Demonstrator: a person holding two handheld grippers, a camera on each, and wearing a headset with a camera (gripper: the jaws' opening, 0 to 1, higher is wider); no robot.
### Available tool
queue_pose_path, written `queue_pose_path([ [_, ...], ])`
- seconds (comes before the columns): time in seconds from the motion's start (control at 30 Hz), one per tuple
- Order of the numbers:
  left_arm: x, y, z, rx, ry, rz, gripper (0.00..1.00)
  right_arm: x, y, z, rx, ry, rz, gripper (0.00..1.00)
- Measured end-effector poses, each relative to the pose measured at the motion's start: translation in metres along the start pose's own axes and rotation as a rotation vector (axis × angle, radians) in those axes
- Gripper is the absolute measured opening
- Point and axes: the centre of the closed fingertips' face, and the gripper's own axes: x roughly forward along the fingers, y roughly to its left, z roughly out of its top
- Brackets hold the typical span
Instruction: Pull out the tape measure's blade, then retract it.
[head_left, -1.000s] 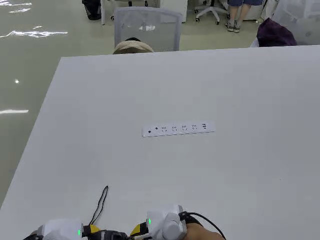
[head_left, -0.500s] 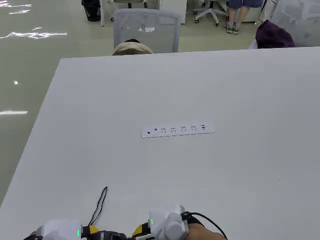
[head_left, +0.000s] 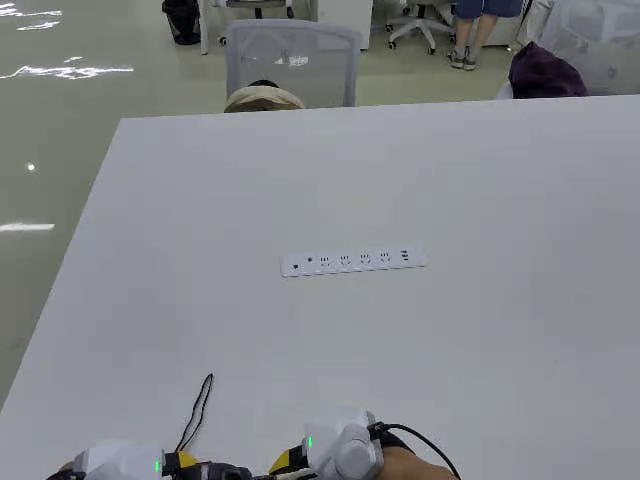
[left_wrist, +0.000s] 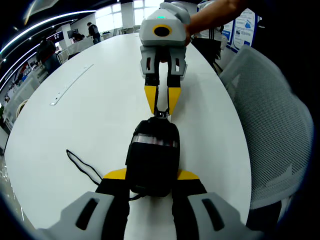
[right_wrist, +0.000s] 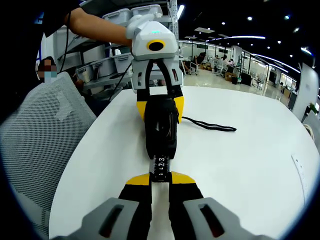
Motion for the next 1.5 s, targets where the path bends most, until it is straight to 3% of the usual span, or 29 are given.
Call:
queue_pose_path([
  [1.5,0.0,0.0,-0.002,0.0,0.004,-0.002,0.28,-0.024,0.002,-0.015,0.022,0.011,-0.005,0.09],
])
